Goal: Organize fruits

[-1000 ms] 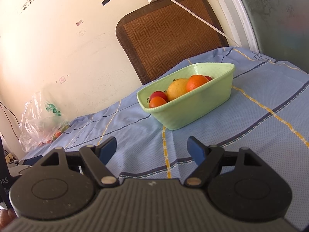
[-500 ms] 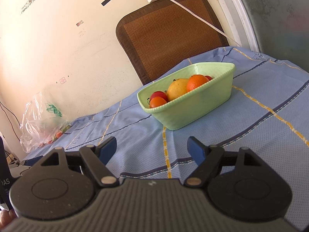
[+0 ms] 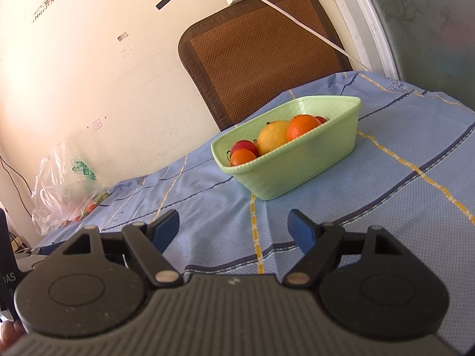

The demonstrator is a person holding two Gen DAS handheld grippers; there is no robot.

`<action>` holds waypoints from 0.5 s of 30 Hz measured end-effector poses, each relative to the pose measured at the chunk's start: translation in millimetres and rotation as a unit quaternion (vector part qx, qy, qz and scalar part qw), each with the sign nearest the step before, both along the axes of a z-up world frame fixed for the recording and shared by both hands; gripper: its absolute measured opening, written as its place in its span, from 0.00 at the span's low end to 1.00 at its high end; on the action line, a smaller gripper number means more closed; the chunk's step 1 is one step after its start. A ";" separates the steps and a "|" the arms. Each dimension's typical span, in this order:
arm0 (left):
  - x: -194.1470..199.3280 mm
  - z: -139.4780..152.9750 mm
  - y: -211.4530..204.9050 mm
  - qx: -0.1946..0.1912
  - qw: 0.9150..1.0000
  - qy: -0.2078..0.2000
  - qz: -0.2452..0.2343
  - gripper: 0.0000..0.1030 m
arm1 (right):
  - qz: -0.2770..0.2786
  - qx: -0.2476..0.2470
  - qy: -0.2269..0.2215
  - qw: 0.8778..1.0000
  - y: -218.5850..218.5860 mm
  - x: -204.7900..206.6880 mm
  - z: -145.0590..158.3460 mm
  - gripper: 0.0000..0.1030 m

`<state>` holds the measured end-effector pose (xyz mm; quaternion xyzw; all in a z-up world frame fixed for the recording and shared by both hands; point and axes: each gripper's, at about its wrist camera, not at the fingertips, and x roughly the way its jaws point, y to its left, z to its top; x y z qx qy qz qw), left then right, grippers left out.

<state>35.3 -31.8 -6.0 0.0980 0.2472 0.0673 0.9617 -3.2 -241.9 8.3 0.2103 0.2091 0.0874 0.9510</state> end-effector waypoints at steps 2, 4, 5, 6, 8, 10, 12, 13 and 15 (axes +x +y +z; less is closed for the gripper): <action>-0.3 -0.1 -0.2 0.001 1.000 0.000 -0.001 1.00 | 0.000 0.000 0.000 1.000 -0.1 -0.2 0.0 0.80; -0.9 -0.3 -1.2 0.003 1.000 -0.001 -0.001 1.00 | 0.000 -0.001 0.001 1.000 0.2 0.1 -0.2 0.80; -1.1 -0.5 -1.4 0.003 1.000 -0.001 -0.001 1.00 | 0.000 -0.002 0.001 1.000 0.2 0.1 -0.3 0.80; -1.0 -0.3 -1.4 0.004 1.000 -0.001 -0.001 1.00 | 0.000 -0.002 0.001 1.000 0.5 0.1 -0.3 0.80; -0.8 -0.2 -1.4 0.003 1.000 0.000 -0.002 1.00 | 0.001 -0.002 0.001 1.000 0.1 0.0 -0.4 0.80; -0.3 -0.2 -1.2 0.002 1.000 0.002 -0.004 1.00 | 0.001 -0.002 0.001 1.000 0.2 0.0 -0.4 0.80; -0.1 -0.2 -1.6 0.001 1.000 0.004 -0.007 1.00 | 0.001 -0.002 0.001 1.000 0.0 0.1 -0.3 0.80; 0.0 -0.4 -2.1 0.001 1.000 0.005 -0.008 1.00 | 0.001 -0.002 0.001 1.000 0.3 0.1 -0.3 0.80; -0.2 -0.6 -2.0 -0.001 1.000 0.006 -0.010 1.00 | 0.001 -0.001 0.002 1.000 0.4 0.1 -0.1 0.80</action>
